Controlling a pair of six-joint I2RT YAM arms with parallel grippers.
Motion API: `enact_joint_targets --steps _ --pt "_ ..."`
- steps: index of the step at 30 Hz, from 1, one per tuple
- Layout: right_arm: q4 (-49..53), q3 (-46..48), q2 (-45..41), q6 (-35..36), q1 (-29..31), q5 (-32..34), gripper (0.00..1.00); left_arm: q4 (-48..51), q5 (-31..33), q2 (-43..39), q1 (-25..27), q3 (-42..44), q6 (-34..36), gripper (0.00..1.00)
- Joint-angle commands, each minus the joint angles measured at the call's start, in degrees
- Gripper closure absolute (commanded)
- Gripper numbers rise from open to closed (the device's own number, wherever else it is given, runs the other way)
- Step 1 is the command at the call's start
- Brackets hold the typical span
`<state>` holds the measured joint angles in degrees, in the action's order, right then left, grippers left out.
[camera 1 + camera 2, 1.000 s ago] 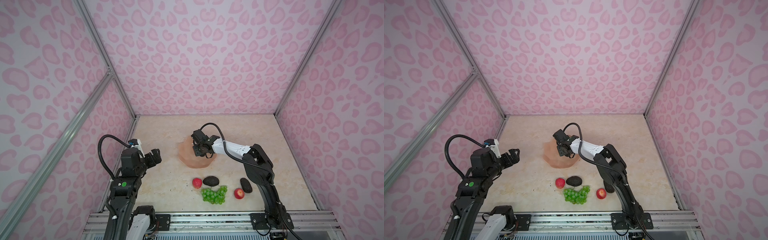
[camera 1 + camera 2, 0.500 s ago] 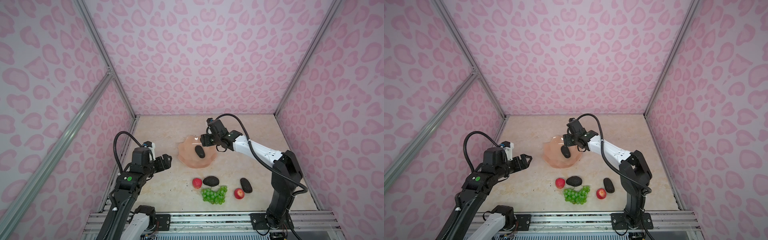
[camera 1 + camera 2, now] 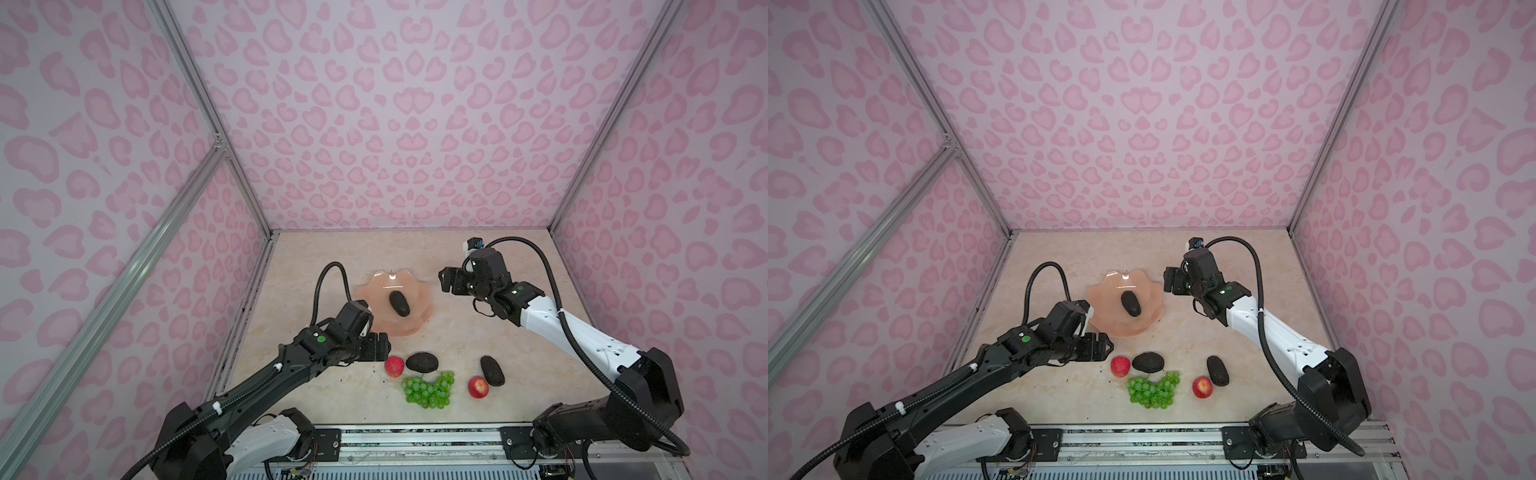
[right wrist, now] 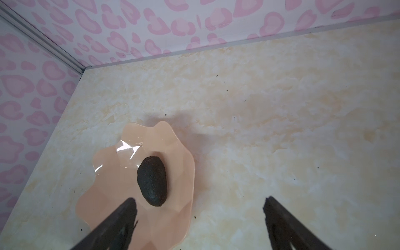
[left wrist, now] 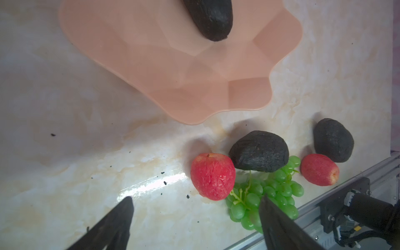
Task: Place and organize the fake fruits in the fruit bowl
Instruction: 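Grasp the red strawberry with the left gripper while the right gripper withdraws, then place the strawberry into the bowl with the left gripper and release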
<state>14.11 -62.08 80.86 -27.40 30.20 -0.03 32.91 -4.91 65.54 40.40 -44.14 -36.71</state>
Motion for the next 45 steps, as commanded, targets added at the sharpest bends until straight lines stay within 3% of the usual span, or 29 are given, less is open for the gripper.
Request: enact_joint_targets --steps 1,11,18,23,31,37,45 --pt "-0.9 1.3 -0.8 -0.4 -0.4 0.4 0.08 -2.8 1.8 4.2 1.8 -1.3 -2.0 0.08" --pt "-1.7 4.8 -3.3 -0.8 -2.5 0.1 0.08 -5.2 0.4 16.2 5.0 -2.8 -1.7 0.14" --pt "-2.2 6.9 -4.7 -1.1 -3.9 0.0 0.08 -6.3 -1.1 21.1 5.2 -3.4 -1.5 0.28" --pt "-2.8 7.7 -5.1 -1.6 -4.6 0.0 0.08 -4.7 -0.6 17.7 5.1 -2.8 -0.5 0.44" --pt "-3.5 7.1 -3.3 -2.0 -4.7 -1.0 0.08 1.3 2.3 5.5 4.9 -3.6 0.9 0.47" --pt "-2.3 6.7 -3.2 -1.8 -4.7 -1.4 0.09 3.2 4.8 4.4 -0.9 -12.9 5.8 0.47" --pt "1.4 9.8 -5.5 -1.6 -3.6 -2.3 0.11 -2.2 3.3 21.8 -7.5 -23.7 12.8 0.49"
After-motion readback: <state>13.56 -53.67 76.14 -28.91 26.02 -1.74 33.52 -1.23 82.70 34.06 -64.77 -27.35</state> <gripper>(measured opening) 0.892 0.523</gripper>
